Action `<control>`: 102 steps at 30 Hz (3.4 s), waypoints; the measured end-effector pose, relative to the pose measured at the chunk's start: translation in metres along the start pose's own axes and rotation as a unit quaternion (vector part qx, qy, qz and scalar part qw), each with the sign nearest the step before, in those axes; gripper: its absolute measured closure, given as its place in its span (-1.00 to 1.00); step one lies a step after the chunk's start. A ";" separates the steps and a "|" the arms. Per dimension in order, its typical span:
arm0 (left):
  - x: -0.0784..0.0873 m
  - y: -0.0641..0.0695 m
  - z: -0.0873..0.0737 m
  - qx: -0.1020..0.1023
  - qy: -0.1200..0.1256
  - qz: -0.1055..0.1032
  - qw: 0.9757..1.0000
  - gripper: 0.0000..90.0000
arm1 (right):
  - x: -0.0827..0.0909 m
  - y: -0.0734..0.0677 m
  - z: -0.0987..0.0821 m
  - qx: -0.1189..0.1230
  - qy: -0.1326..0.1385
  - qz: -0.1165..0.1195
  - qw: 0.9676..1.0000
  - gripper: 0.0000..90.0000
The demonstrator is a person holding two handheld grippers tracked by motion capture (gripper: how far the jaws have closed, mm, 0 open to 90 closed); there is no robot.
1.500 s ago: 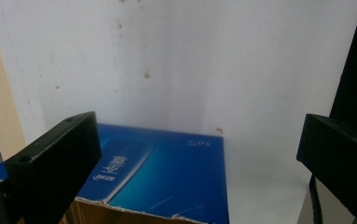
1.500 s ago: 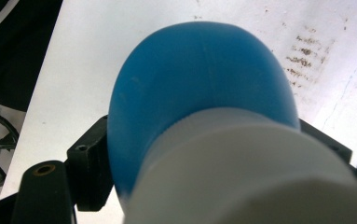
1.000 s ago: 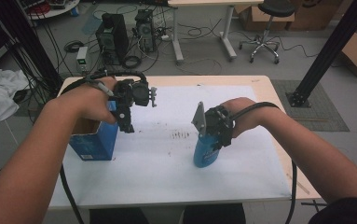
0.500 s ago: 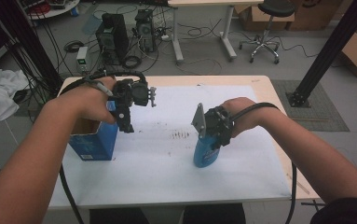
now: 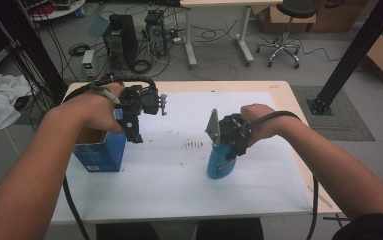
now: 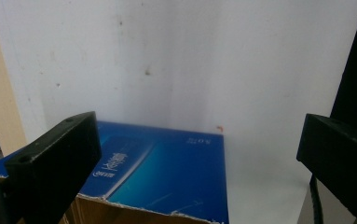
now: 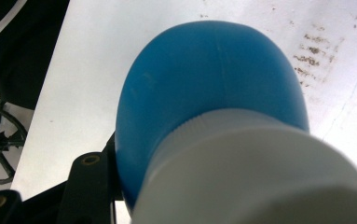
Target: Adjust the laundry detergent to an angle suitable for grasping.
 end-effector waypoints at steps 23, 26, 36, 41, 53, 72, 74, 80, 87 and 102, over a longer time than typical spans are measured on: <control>0.007 0.003 0.005 -0.008 0.003 0.011 1.000 -1.00 | 0.027 0.022 -0.016 -0.227 0.025 -0.035 0.973 -0.06; 0.008 0.004 0.005 -0.008 0.003 0.011 1.000 -1.00 | 0.031 0.026 -0.016 -0.264 0.038 -0.046 0.963 -0.06; 0.009 0.006 0.002 -0.007 0.004 0.015 1.000 -1.00 | 0.027 0.035 -0.018 -0.363 0.053 -0.056 0.929 -0.06; 0.009 0.006 0.001 -0.006 0.002 0.015 1.000 -1.00 | 0.019 0.036 -0.019 -0.399 0.062 -0.052 0.913 -0.06; 0.011 0.007 0.002 -0.010 0.006 0.017 1.000 -1.00 | 0.012 0.040 -0.024 -0.438 0.077 -0.067 0.893 -0.06; 0.005 0.006 0.002 -0.010 0.005 0.013 1.000 -1.00 | 0.008 0.044 -0.024 -0.437 0.089 -0.065 0.893 -0.08; 0.005 0.006 0.002 -0.010 0.004 0.012 1.000 -1.00 | 0.008 0.044 -0.025 -0.438 0.091 -0.062 0.892 -0.08; 0.006 0.005 0.002 -0.010 0.005 0.012 1.000 -1.00 | 0.008 0.044 -0.026 -0.434 0.088 -0.060 0.894 -0.09; 0.005 0.005 -0.001 -0.005 0.003 0.012 1.000 -1.00 | 0.009 0.044 -0.026 -0.424 0.086 -0.060 0.899 -0.20; 0.005 0.005 -0.003 -0.006 0.001 0.010 1.000 -1.00 | 0.018 0.042 -0.024 -0.416 0.100 -0.058 0.902 -0.38</control>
Point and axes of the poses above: each handheld gripper's, and its own axes: x roughly backward along the jaws, z roughly out of its top, y roughly to its right, the point moved 10 cm from there along -x, roughly forward along the jaws, and after that the axes turned 10 degrees about z, right-handed, at the moved point
